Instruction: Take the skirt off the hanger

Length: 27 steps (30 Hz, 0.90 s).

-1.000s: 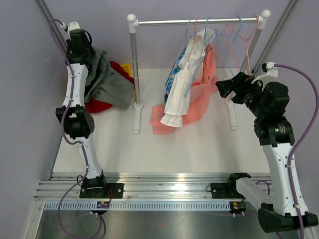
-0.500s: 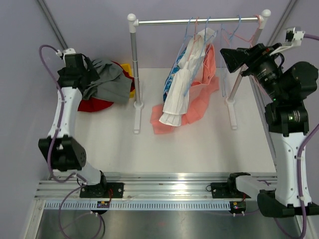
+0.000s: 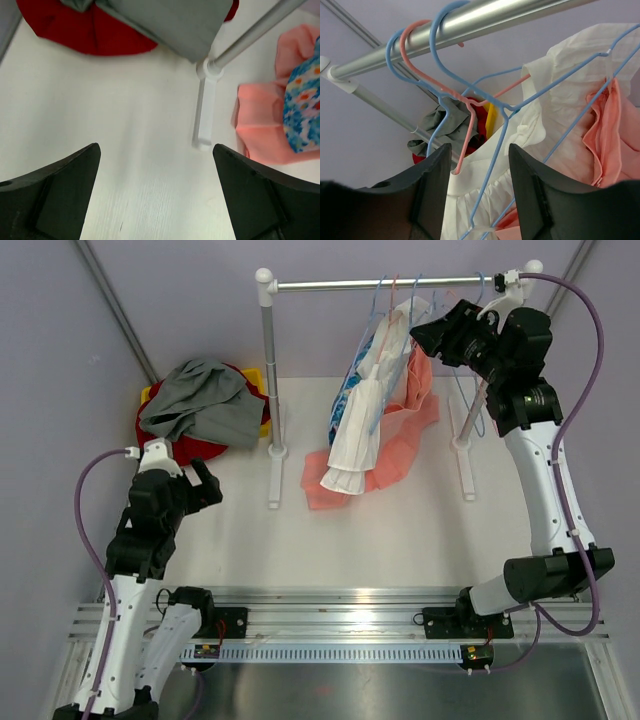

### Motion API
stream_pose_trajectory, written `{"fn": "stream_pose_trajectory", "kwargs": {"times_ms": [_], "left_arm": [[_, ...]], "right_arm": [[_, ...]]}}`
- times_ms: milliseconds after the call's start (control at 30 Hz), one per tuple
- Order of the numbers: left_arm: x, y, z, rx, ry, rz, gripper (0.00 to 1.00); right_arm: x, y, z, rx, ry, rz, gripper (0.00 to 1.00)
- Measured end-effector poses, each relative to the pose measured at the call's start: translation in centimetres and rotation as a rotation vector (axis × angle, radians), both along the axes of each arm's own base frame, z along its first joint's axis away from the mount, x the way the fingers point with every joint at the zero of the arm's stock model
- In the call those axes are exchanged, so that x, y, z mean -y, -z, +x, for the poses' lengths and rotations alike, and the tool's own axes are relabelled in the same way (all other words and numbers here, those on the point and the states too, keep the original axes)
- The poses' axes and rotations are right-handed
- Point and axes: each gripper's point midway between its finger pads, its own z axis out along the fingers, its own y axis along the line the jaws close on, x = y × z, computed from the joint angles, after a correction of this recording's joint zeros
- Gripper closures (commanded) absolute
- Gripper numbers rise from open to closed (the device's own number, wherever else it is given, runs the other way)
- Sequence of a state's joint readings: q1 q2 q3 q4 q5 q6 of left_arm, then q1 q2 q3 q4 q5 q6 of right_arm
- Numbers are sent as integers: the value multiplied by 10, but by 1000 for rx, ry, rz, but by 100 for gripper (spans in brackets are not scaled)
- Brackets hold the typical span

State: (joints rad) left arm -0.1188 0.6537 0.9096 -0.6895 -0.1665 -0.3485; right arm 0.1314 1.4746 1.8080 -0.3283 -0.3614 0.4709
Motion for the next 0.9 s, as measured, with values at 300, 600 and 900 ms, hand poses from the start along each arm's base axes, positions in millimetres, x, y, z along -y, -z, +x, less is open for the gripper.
{"fn": "stream_pose_trajectory", "kwargs": {"times_ms": [300,600,900], "left_arm": [[10,39,-13,-66,44,-36,1],[11,36,-12,-50,51,-41,1],[13,36,-12,-48,58,-44,1]], "right_arm": [[-37,16,2,-38,-41,-12,48],[-42,34,13,-71,8,-49,48],[-24,9,-18,-1,61,-34,48]]}}
